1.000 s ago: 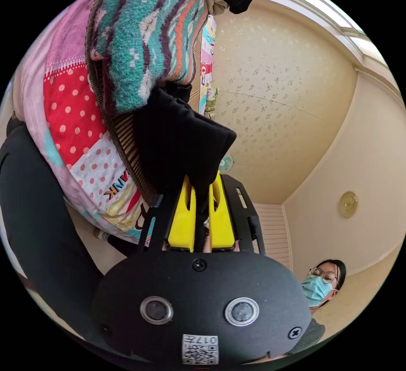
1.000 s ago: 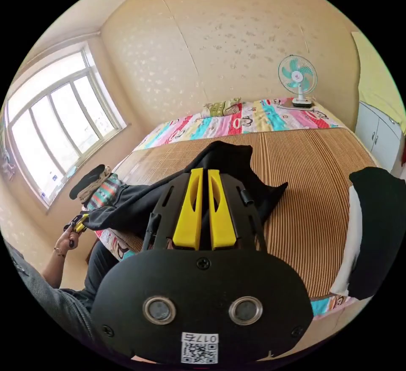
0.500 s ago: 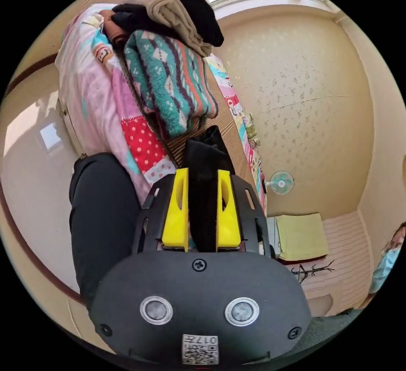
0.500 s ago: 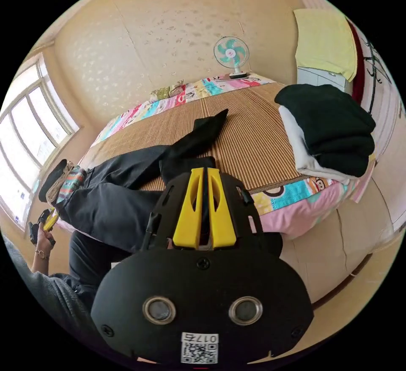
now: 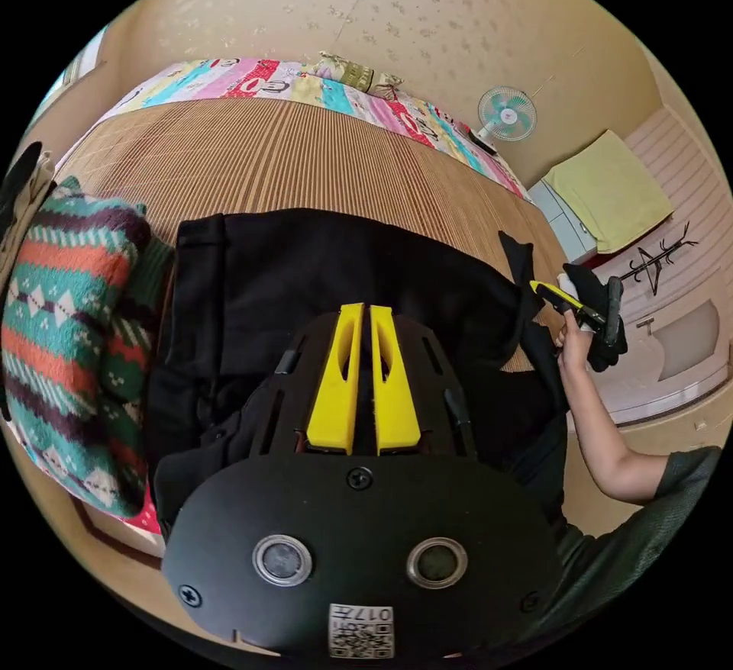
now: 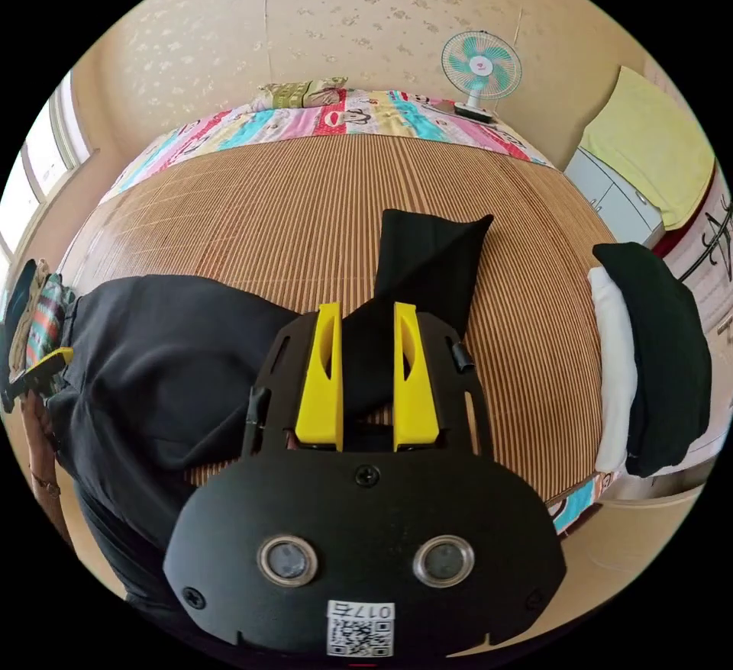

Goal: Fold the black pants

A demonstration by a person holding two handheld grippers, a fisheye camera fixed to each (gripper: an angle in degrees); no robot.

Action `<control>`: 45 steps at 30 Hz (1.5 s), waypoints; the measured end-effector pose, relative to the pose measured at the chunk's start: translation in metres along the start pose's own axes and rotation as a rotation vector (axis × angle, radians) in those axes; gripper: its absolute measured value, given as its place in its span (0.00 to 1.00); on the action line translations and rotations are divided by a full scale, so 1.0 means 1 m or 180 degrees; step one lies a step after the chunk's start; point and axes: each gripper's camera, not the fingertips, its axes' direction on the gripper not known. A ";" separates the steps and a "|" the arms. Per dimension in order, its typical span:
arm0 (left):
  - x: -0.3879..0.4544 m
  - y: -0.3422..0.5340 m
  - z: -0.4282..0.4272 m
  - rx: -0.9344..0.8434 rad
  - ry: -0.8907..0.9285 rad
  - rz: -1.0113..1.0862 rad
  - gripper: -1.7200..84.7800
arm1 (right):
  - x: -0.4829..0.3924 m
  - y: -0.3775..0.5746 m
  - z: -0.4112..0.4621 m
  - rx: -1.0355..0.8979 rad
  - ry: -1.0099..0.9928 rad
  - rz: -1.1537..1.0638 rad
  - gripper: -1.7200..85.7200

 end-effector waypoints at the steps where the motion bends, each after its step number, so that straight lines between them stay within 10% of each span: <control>1: 0.006 -0.013 0.019 -0.0066 -0.0106 0.0046 0.01 | 0.017 -0.014 -0.007 0.0146 -0.0119 0.0196 0.15; 10: 0.012 -0.023 0.087 0.0009 -0.0102 0.0109 0.01 | 0.153 -0.134 0.086 -0.1173 -0.0716 0.0813 0.11; 17: 0.019 -0.021 0.099 0.0409 -0.0659 0.0068 0.01 | 0.236 -0.128 -0.069 0.0675 -0.1498 0.1213 0.06; 22: 0.009 -0.065 0.115 0.0328 -0.0768 0.0139 0.01 | 0.294 -0.080 -0.032 -0.0195 -0.1148 0.1783 0.08; 34: -0.040 0.086 -0.026 0.0890 0.0337 0.0000 0.05 | 0.212 0.098 -0.074 -0.1136 -0.1608 0.0474 0.12; 45: -0.150 0.255 -0.133 0.1221 0.0457 -0.1657 0.20 | 0.342 0.139 -0.277 0.1191 -0.1425 0.1529 0.05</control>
